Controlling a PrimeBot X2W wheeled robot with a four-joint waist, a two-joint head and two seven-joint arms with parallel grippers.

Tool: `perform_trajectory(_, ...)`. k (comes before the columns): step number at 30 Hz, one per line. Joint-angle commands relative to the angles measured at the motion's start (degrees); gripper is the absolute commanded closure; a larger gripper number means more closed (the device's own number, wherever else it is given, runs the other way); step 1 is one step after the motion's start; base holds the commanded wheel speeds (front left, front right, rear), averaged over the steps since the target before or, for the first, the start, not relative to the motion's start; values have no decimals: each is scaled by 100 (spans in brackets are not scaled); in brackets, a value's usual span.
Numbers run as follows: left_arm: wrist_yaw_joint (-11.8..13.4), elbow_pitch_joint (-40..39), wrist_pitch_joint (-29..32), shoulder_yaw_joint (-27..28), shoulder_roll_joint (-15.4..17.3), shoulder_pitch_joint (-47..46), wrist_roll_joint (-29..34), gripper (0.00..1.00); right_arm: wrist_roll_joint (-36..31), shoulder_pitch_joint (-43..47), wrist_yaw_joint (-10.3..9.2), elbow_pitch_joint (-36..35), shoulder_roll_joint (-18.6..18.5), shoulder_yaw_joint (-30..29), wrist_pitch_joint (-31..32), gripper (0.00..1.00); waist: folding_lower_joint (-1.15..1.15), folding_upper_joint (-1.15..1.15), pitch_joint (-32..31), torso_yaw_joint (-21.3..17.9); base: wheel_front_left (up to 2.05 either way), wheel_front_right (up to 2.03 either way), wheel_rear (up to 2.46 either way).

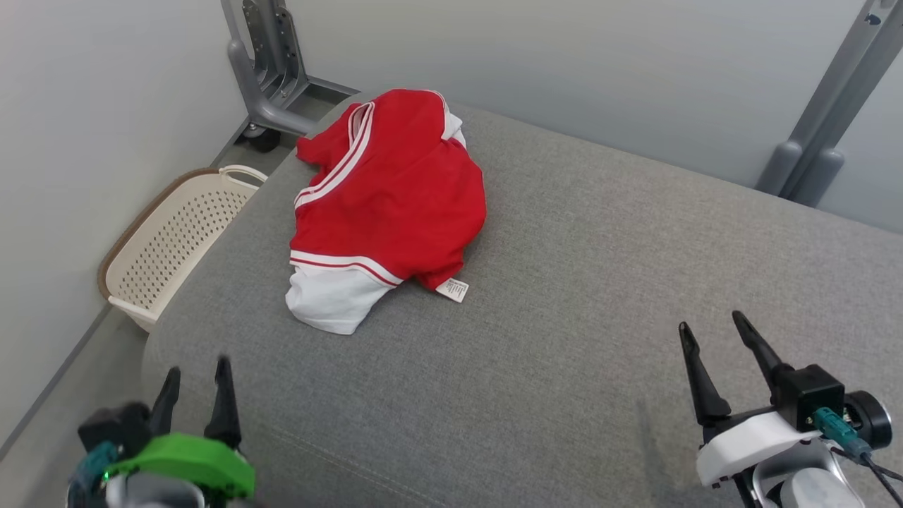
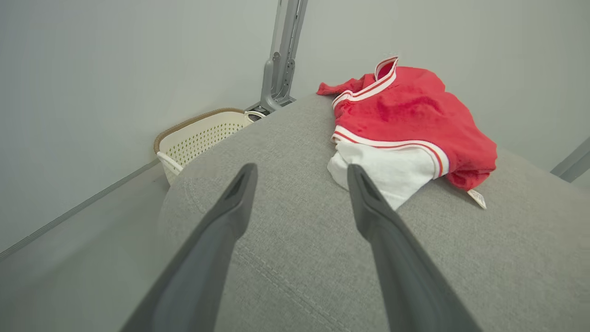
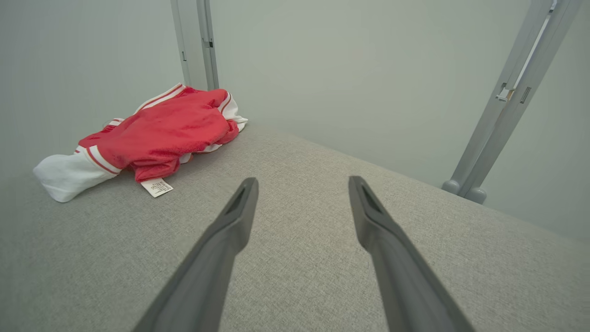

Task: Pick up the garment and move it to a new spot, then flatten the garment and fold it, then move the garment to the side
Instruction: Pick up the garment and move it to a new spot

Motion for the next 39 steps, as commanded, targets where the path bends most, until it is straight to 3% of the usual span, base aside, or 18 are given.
perform_trajectory(1,9,66,108,-44,-51,-332,-165,0,-34,-79,0,-39,-106,-32,-19,0,0,0,402,-225,0,0,0)
perform_trajectory(11,10,1191,1321,-318,-124,-2353,-1386,0,-76,-630,0,-153,-536,113,-19,0,0,0,1673,-765,0,0,0)
perform_trajectory(21,426,2910,2188,-147,135,-3644,-1634,0,-58,-964,0,-288,-708,172,-19,0,0,0,2258,-1182,0,0,0)
perform_trajectory(26,367,3459,2457,-220,182,-3824,-1648,0,-57,-966,0,-263,-669,154,-19,0,0,0,2259,-1246,0,0,0)
perform_trajectory(27,355,3539,2480,-284,173,-3822,-1578,29,-59,-962,0,-254,-659,144,-19,0,0,0,2243,-1245,0,0,0)
perform_trajectory(29,321,3684,2497,-373,166,-3814,-1536,100,-59,-935,0,-237,-633,141,-19,0,0,0,2196,-1244,0,0,0)
perform_trajectory(39,111,3462,1883,-537,335,-3891,-1422,100,-23,-746,0,-135,-474,129,-19,0,0,0,1735,-1173,0,0,0)
